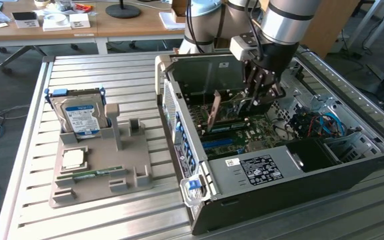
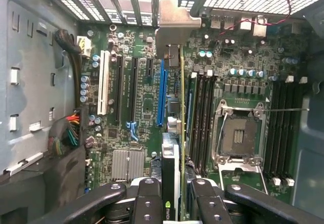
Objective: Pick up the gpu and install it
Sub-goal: 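Insert the gpu into the slot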
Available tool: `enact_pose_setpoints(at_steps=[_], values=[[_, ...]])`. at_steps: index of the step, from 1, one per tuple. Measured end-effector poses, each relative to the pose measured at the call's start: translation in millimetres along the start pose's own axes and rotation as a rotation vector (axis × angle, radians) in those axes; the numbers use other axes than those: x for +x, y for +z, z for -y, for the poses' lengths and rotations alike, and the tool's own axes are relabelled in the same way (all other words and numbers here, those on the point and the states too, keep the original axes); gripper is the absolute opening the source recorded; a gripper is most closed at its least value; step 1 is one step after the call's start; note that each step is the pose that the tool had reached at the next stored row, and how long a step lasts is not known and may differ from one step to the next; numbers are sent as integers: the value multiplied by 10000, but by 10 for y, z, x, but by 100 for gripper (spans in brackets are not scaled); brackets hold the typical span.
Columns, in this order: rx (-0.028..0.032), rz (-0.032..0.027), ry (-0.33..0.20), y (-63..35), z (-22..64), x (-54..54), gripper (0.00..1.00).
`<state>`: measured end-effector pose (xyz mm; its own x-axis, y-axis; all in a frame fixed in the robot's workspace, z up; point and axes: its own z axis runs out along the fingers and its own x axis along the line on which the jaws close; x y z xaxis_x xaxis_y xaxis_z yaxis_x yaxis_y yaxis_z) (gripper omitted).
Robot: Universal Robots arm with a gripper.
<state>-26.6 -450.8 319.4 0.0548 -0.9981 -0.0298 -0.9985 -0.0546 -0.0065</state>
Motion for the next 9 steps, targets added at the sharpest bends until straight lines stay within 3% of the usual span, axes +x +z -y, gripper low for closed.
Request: enact_pose_setpoints(at_steps=[9], values=[[11,-3,380,70,-30,7,27]])
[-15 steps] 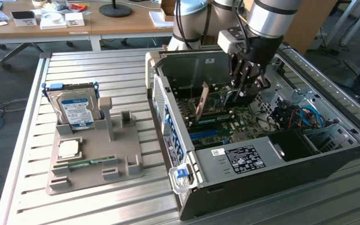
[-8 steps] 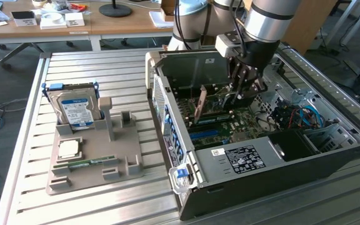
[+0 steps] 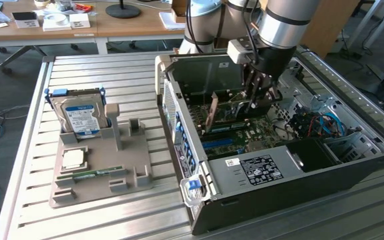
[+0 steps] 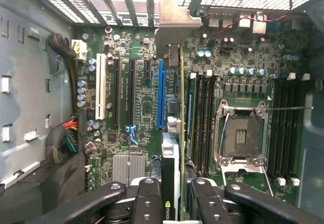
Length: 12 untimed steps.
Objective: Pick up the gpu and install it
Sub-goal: 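Insert the gpu into the slot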
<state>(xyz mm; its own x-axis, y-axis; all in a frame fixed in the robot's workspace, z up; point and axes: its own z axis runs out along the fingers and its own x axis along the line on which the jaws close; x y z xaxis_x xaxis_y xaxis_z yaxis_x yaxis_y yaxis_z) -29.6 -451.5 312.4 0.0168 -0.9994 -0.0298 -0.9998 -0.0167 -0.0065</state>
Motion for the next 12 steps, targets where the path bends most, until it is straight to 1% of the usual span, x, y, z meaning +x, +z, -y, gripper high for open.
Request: enact_pose_setpoints(at_steps=[4,8,12], values=[[9,-2,293,29,-4,1,27],[10,-4,328,32,-10,1,27],[11,-1,327,53,-72,1,27]])
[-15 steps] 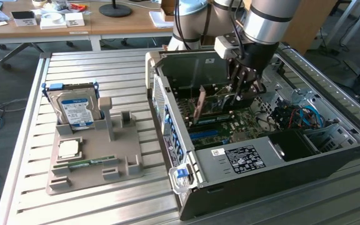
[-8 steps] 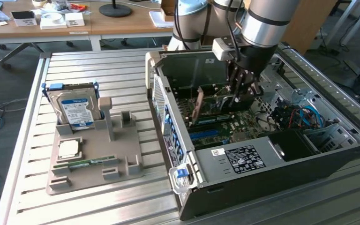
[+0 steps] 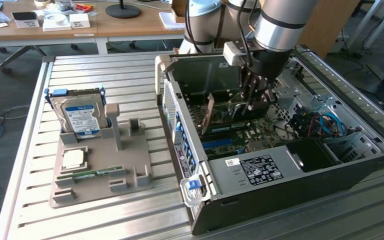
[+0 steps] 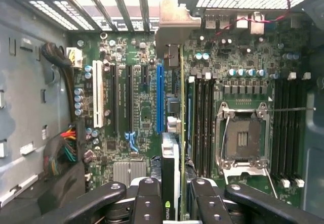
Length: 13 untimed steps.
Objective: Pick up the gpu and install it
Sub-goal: 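Insert the gpu into the slot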
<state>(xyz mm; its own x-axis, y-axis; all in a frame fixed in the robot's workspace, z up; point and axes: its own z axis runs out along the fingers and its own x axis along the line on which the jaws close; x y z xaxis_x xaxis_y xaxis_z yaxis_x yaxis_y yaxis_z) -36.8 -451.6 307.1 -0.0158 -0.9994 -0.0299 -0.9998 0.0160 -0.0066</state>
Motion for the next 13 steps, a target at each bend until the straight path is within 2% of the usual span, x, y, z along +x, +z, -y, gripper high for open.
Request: enact_pose_setpoints(at_steps=[6,13], values=[[-1,-2,0,84,-36,8,27],[-1,-1,1,101,-47,40,27]])
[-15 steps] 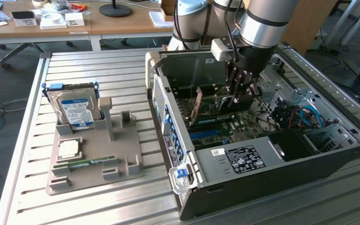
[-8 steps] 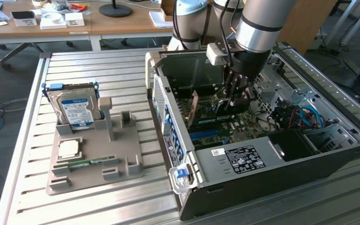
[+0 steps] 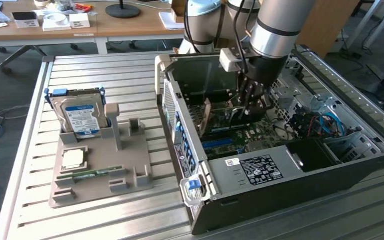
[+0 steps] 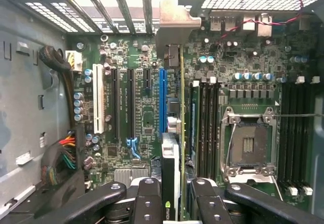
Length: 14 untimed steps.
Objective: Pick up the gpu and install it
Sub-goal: 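Insert the gpu into the slot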
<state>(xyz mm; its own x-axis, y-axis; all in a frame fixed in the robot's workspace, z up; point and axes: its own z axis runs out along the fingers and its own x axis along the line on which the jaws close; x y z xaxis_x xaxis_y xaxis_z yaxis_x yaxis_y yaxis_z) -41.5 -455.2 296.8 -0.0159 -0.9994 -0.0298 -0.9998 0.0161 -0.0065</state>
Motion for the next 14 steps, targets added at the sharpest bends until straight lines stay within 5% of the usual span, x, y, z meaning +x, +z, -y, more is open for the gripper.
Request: enact_pose_setpoints(at_steps=[14], values=[[0,0,-2,48,-54,26,27]])
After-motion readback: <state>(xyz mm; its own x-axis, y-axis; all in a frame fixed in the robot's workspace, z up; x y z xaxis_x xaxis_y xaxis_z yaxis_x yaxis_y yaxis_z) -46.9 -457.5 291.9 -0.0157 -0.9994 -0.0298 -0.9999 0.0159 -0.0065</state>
